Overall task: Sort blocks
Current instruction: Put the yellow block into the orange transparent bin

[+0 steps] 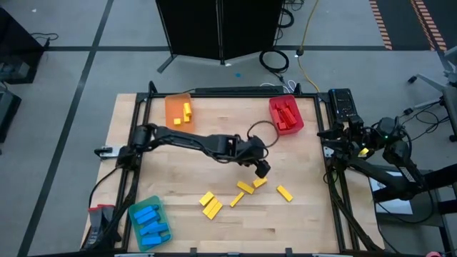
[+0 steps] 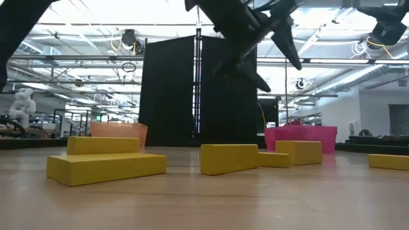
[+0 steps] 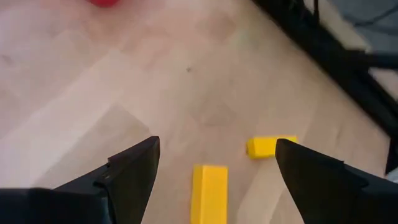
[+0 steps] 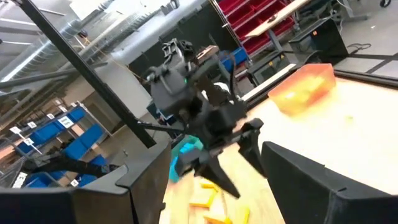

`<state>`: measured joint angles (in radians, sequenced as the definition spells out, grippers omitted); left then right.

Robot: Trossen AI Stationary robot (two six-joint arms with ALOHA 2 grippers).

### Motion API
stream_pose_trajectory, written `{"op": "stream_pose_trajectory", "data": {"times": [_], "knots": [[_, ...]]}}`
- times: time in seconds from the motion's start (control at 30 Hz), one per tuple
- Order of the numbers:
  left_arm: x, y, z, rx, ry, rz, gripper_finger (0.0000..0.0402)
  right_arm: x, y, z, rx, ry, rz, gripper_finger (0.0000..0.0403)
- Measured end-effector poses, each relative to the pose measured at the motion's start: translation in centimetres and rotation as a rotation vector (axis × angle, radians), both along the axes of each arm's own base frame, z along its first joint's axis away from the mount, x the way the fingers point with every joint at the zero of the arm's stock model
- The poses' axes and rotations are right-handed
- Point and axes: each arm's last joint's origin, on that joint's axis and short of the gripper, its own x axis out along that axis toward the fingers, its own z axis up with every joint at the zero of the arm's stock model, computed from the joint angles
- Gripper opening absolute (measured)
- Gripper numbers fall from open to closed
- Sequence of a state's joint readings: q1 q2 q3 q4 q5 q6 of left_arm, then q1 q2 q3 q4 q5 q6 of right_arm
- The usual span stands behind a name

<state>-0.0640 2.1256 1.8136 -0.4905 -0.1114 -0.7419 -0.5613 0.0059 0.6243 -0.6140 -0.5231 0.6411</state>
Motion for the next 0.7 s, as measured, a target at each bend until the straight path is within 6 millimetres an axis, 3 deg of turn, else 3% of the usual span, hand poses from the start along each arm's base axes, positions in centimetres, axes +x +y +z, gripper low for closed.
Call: {"op": "stream_pose_trajectory", "data": {"times": [0.4, 0.7], "knots": [[0.2, -3.4, -4.0, 0.004, 0.148, -0.054, 0.0326, 0.0, 0.0, 0.0, -0.028, -0.001, 0.000, 0.0249], [0.4, -4.6, -5.2, 0.022, 0.157, -0.037, 0.0326, 0.0, 0.0, 0.0, -0.041, 0.002, 0.000, 0.0249]]}}
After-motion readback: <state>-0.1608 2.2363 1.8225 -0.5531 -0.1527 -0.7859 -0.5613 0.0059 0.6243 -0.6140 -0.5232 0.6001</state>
